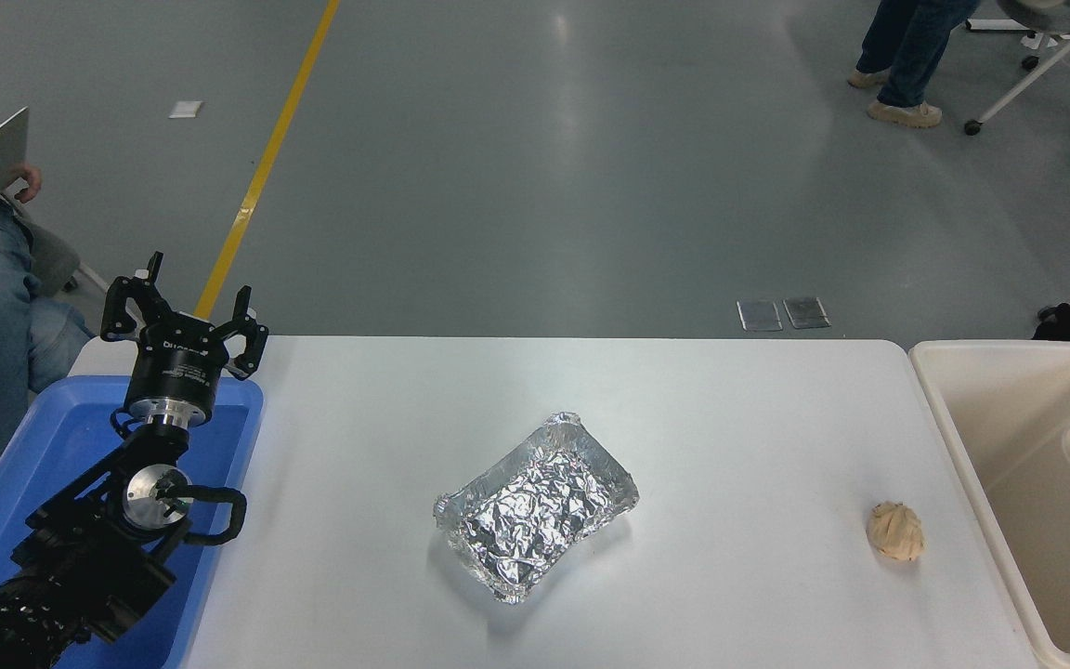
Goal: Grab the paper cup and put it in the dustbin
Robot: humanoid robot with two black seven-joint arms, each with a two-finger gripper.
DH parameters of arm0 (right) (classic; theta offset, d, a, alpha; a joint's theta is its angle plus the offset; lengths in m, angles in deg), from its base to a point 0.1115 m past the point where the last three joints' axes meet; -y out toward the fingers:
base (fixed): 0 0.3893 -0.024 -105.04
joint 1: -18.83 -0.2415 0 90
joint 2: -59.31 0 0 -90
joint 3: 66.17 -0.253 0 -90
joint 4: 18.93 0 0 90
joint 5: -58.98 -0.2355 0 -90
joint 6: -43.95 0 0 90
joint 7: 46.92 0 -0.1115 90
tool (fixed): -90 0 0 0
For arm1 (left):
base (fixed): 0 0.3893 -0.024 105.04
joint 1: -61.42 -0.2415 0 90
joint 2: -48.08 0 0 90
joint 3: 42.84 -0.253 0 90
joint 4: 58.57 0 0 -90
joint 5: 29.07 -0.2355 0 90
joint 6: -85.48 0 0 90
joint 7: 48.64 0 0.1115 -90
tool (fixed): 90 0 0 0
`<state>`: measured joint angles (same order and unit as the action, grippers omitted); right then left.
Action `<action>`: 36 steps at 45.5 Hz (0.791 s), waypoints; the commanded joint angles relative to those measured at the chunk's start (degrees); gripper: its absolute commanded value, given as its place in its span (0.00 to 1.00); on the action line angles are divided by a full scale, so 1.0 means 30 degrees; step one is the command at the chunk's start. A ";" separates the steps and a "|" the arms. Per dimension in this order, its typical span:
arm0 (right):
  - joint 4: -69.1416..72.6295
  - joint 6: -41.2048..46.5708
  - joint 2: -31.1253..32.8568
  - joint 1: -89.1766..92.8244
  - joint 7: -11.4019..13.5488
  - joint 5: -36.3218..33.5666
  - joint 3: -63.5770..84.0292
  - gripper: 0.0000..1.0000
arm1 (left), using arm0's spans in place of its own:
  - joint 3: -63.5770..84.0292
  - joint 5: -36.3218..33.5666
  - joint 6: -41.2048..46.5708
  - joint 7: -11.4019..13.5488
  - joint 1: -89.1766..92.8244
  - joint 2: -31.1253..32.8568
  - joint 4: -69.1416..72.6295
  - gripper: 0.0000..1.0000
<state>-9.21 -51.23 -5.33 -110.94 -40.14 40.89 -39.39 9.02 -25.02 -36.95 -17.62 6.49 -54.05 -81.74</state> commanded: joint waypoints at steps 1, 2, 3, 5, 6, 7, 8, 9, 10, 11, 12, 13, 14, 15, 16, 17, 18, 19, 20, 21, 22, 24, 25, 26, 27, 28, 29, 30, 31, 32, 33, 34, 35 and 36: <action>-0.0017 -0.0531 -0.0836 0.1012 -0.0004 -0.0182 -0.0255 0.00 | 0.0000 0.0001 0.0000 0.0000 0.0000 0.0000 0.0017 0.99; -0.0017 -0.0560 -0.0836 0.0983 0.0025 -0.0182 -0.0313 0.00 | 0.0000 0.0001 0.0000 0.0000 0.0000 0.0000 -0.0012 0.99; -0.0017 -0.0561 -0.0836 0.0982 0.0054 -0.0182 -0.0342 0.06 | 0.0000 0.0001 0.0000 0.0000 0.0000 0.0000 -0.0012 0.99; -0.0017 -0.0590 -0.0836 0.0895 0.0055 -0.0182 -0.0343 0.34 | 0.0000 0.0001 0.0000 0.0000 0.0000 0.0000 -0.0012 0.99; -0.0017 -0.0619 -0.0807 0.0866 0.0055 -0.0182 -0.0343 0.49 | 0.0000 0.0001 0.0000 0.0000 0.0000 0.0000 -0.0012 0.99; -0.0017 -0.0677 -0.0777 0.0865 0.0055 -0.0182 -0.0343 0.63 | 0.0000 0.0001 0.0000 0.0000 0.0000 0.0000 -0.0012 0.99; -0.0017 -0.0707 -0.0777 0.0836 0.0055 -0.0153 -0.0314 0.79 | 0.0000 0.0001 0.0000 0.0000 0.0000 0.0000 0.0017 0.99; -0.0017 -0.0707 -0.0719 0.0836 0.0055 -0.0152 -0.0284 0.94 | 0.0000 0.0001 0.0000 0.0000 0.0000 0.0000 -0.0012 0.99; -0.0017 -0.0707 -0.0690 0.0836 0.0055 -0.0152 -0.0284 1.00 | 0.0000 0.0001 0.0000 0.0000 0.0000 0.0000 0.0017 0.99; 0.0041 -0.0707 -0.0689 0.0807 0.0055 -0.0152 -0.0284 1.00 | 0.0000 0.0001 0.0000 0.0000 0.0000 0.0000 0.0017 0.99; 0.0128 -0.0678 -0.0689 0.0807 0.0055 -0.0094 -0.0255 1.00 | 0.0000 0.0001 0.0000 0.0000 0.0000 0.0000 -0.0012 0.99; 0.0187 -0.0620 -0.0660 0.0778 0.0055 -0.0065 -0.0197 1.00 | 0.0000 0.0001 0.0000 0.0000 0.0000 0.0000 -0.0012 0.99; 0.0217 -0.0590 -0.0660 0.0777 0.0055 -0.0064 -0.0138 1.00 | 0.0000 0.0001 0.0000 0.0000 0.0000 0.0000 0.0017 0.99; 0.0275 -0.0532 -0.0660 0.0777 0.0055 -0.0064 -0.0109 1.00 | 0.0000 0.0001 0.0000 0.0000 0.0000 0.0000 0.0017 0.99; 0.0305 -0.0502 -0.0660 0.0748 0.0055 -0.0035 -0.0079 1.00 | 0.0000 0.0001 0.0000 0.0000 0.0000 0.0000 -0.0012 0.99; 0.0334 -0.0473 -0.0660 0.0719 0.0055 -0.0006 -0.0079 1.00 | 0.0000 0.0001 0.0000 0.0000 0.0000 0.0000 -0.0012 0.99; 0.0334 -0.0473 -0.0631 0.0661 0.0055 -0.0006 -0.0050 1.00 | 0.0000 0.0001 0.0000 0.0000 0.0000 0.0000 -0.0012 0.99; 0.0334 -0.0444 -0.0631 0.0544 0.0055 0.0023 0.0008 1.00 | 0.0000 0.0001 0.0000 0.0000 0.0000 0.0000 0.0017 0.99; 0.0363 -0.0444 -0.0631 0.0398 0.0055 0.0023 0.0038 1.00 | 0.0000 0.0001 0.0000 0.0000 0.0000 0.0000 -0.0012 0.99; 0.0393 -0.0444 -0.0602 0.0222 0.0055 0.0023 0.0067 1.00 | 0.0000 0.0001 0.0000 0.0000 0.0000 0.0000 -0.0012 0.99; 0.0393 -0.0415 -0.0601 0.0047 0.0055 0.0023 0.0096 1.00 | 0.0000 0.0001 0.0000 0.0000 0.0000 0.0000 -0.0012 0.99; 0.0422 -0.0414 -0.0543 -0.0363 0.0055 0.0053 0.0213 1.00 | 0.0000 0.0001 -0.0029 0.0000 0.0000 0.0000 -0.0012 0.99; 0.0451 -0.0414 -0.0514 -0.0568 0.0055 0.0082 0.0330 1.00 | 0.0000 0.0001 0.0000 0.0000 0.0000 0.0000 -0.0012 0.99; 0.0480 -0.0414 -0.0484 -0.0831 0.0055 0.0082 0.0476 1.00 | 0.0000 0.0001 -0.0029 0.0000 0.0000 0.0000 -0.0012 0.99; 0.0539 -0.0414 -0.0426 -0.1182 0.0055 0.0082 0.0681 1.00 | 0.0000 0.0001 -0.0029 0.0000 0.0000 0.0000 -0.0012 0.99; 0.0655 -0.0414 -0.0397 -0.1592 0.0055 0.0082 0.0915 1.00 | 0.0000 0.0001 0.0000 0.0000 0.0000 0.0000 -0.0012 0.99; 0.0802 -0.0414 -0.0367 -0.2060 0.0055 0.0082 0.1178 1.00 | 0.0000 0.0001 0.0000 0.0000 0.0000 0.0000 -0.0012 0.99; 0.1035 -0.0414 -0.0309 -0.2557 0.0055 0.0111 0.1529 1.00 | 0.0000 0.0001 0.0000 0.0000 0.0000 0.0000 -0.0012 0.99; 0.1298 -0.0414 -0.0221 -0.3056 0.0055 0.0111 0.1909 1.00 | 0.0000 0.0001 -0.0029 0.0000 0.0000 0.0000 -0.0012 0.99; 0.1649 -0.0414 -0.0133 -0.3612 0.0055 0.0111 0.2348 1.00 | 0.0000 0.0001 -0.0029 0.0000 0.0000 0.0000 -0.0012 0.99; 0.2059 -0.0414 -0.0046 -0.4197 0.0055 0.0111 0.2788 1.00 | 0.0000 0.0001 0.0000 0.0000 0.0000 0.0000 -0.0012 0.99; 0.2556 -0.0414 0.0013 -0.4812 0.0055 0.0111 0.3285 1.00 | 0.0000 0.0001 -0.0029 0.0000 0.0000 0.0000 -0.0012 0.99; 0.3083 -0.0414 0.0072 -0.5456 0.0055 0.0111 0.3870 1.00 | 0.0000 0.0001 -0.0029 0.0000 0.0000 0.0000 -0.0012 0.99; 0.3610 -0.0385 0.0073 -0.6159 0.0055 0.0111 0.4456 1.00 | 0.0000 0.0001 -0.0029 0.0000 0.0000 0.0000 -0.0012 0.99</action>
<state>-6.22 -52.52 -6.40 -116.23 -39.97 41.06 -35.76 9.02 -25.03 -36.97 -17.62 6.49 -54.05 -81.75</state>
